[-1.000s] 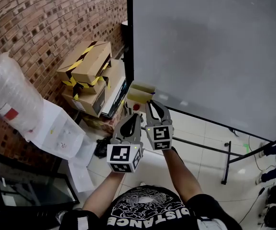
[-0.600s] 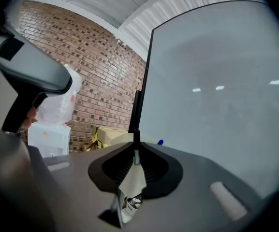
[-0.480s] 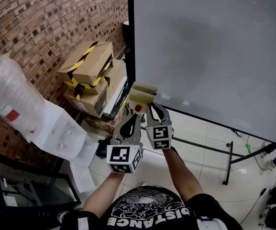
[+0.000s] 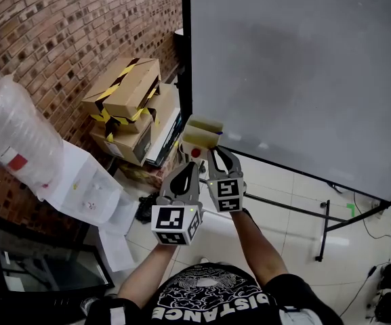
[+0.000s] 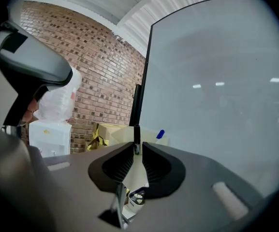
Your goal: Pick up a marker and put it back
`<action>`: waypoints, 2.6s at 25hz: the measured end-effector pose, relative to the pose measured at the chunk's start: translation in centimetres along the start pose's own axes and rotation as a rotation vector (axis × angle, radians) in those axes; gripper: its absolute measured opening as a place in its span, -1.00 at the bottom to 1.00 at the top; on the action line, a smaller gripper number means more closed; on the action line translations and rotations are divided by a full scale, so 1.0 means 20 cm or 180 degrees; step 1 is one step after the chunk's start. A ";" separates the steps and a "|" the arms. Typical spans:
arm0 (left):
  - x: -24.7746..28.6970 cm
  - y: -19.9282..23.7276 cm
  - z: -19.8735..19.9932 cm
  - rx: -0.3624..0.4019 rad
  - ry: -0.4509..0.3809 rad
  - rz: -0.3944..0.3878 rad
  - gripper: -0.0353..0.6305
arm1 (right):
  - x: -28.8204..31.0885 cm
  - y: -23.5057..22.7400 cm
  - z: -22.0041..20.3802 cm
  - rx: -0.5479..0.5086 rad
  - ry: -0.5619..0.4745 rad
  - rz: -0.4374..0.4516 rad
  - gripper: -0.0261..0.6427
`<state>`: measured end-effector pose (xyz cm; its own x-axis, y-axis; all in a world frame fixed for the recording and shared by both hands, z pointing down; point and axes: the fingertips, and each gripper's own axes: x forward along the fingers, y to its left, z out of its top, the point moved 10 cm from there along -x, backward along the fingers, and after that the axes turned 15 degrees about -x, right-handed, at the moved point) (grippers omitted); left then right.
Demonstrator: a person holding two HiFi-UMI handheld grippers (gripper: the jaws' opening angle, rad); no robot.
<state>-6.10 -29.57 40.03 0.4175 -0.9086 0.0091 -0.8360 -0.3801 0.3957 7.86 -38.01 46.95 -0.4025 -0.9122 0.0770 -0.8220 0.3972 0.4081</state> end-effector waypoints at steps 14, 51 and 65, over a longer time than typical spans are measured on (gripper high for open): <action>-0.09 -0.04 0.01 0.0014 -0.0005 -0.0056 -0.88 | -0.14 0.00 0.10 0.0074 -0.0098 -0.0129 -0.82; -0.89 -0.28 -0.01 0.0196 -0.0125 -0.0332 -0.88 | -1.28 0.47 0.71 0.0177 -0.0628 -0.0465 -0.92; -1.09 -0.32 -0.05 0.0243 -0.0095 -0.0447 -0.88 | -1.48 0.60 0.72 0.0207 -0.0515 -0.0376 -0.92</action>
<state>-9.42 -7.19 38.20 0.5223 -0.8499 -0.0692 -0.7953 -0.5148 0.3201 4.01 -4.79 36.41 -0.3569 -0.9268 -0.1171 -0.8895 0.2989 0.3457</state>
